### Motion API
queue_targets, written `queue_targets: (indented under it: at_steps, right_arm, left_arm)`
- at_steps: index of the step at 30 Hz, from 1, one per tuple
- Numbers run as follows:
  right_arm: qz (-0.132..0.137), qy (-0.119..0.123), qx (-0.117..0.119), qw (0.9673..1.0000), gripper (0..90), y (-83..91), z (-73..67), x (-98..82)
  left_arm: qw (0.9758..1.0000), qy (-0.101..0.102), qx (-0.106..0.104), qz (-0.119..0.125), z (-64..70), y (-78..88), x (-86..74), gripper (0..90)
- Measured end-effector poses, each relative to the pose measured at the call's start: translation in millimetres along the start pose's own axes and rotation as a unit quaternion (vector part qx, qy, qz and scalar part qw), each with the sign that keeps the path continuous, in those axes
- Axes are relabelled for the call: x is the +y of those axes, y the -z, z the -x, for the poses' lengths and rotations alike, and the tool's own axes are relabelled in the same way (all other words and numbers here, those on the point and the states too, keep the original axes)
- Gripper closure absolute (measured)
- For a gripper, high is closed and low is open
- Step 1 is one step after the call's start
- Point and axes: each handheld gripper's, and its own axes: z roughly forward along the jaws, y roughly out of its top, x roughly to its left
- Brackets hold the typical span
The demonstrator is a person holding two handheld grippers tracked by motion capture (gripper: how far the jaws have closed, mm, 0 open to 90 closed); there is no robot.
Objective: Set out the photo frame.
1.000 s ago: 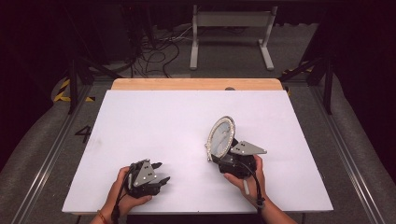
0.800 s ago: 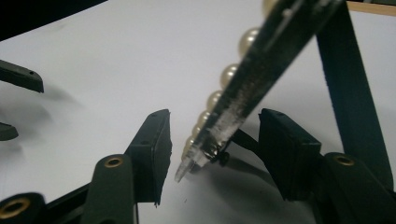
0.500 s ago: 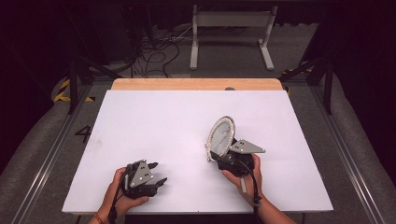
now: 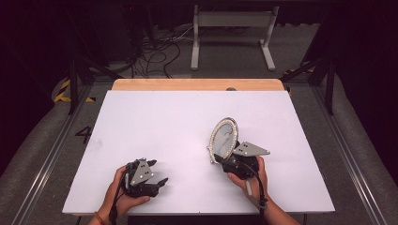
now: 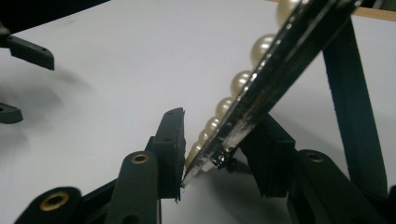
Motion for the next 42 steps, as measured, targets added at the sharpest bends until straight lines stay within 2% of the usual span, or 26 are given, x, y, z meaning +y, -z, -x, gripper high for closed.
queue_targets:
  at_steps: [6, 14, 21, 25, 27, 29, 31, 34, 36, 38, 41, 42]
  right_arm:
    - [-0.006, 0.007, 0.030, 0.9995, 62.8, 8.6, 7.1, -3.8]
    - [-0.013, 0.007, 0.048, 0.9987, 65.6, 14.3, 10.5, -5.9]
    - [-0.019, 0.011, 0.067, 0.9975, 70.1, 22.6, 11.4, -9.3]
    - [-0.020, 0.009, 0.071, 0.9972, 70.6, 25.2, 12.3, -10.3]
    - [-0.019, 0.009, 0.069, 0.9974, 70.3, 26.0, 11.9, -10.6]
    - [-0.018, 0.012, 0.060, 0.9979, 64.0, 28.0, 10.6, -10.1]
    - [-0.013, 0.009, 0.057, 0.9982, 64.6, 31.9, 11.1, -9.2]
    - [-0.009, 0.010, 0.053, 0.9985, 65.5, 37.4, 12.2, -8.3]
    - [-0.007, 0.014, 0.048, 0.9987, 66.3, 40.4, 10.6, -8.0]
    - [-0.003, 0.018, 0.042, 0.9989, 68.1, 43.0, 8.0, -7.6]
    - [0.003, 0.020, 0.036, 0.9992, 73.0, 46.4, 5.9, -5.9]
    - [0.000, 0.022, 0.034, 0.9992, 73.1, 46.6, 5.4, -5.4]
  left_arm:
    - [0.9999, -0.007, -0.011, 0.001, 1.0, -9.1, 7.5, 27.4]
    - [0.9997, -0.006, -0.020, 0.010, -1.6, -16.2, 19.1, 26.2]
    - [0.9993, -0.010, -0.025, 0.027, -1.2, -22.2, 37.2, 22.3]
    - [0.9985, -0.015, -0.042, 0.031, -2.5, -31.9, 52.0, 21.7]
    - [0.9979, -0.010, -0.055, 0.033, -5.6, -39.8, 61.6, 21.3]
    - [0.9968, -0.001, -0.070, 0.039, -8.2, -49.5, 71.0, 20.6]
    - [0.9956, -0.002, -0.083, 0.044, -9.5, -60.1, 79.7, 20.1]
    - [0.9925, -0.006, -0.116, 0.040, -9.8, -76.9, 90.3, 17.9]
    - [0.9915, -0.012, -0.124, 0.037, -9.5, -86.7, 96.3, 17.6]
    - [0.9904, -0.006, -0.131, 0.042, -9.7, -94.8, 99.2, 16.2]
    - [0.9893, 0.000, -0.141, 0.036, -11.8, -104.2, 102.2, 14.4]
    - [0.9883, 0.007, -0.147, 0.039, -12.6, -106.8, 102.9, 14.3]
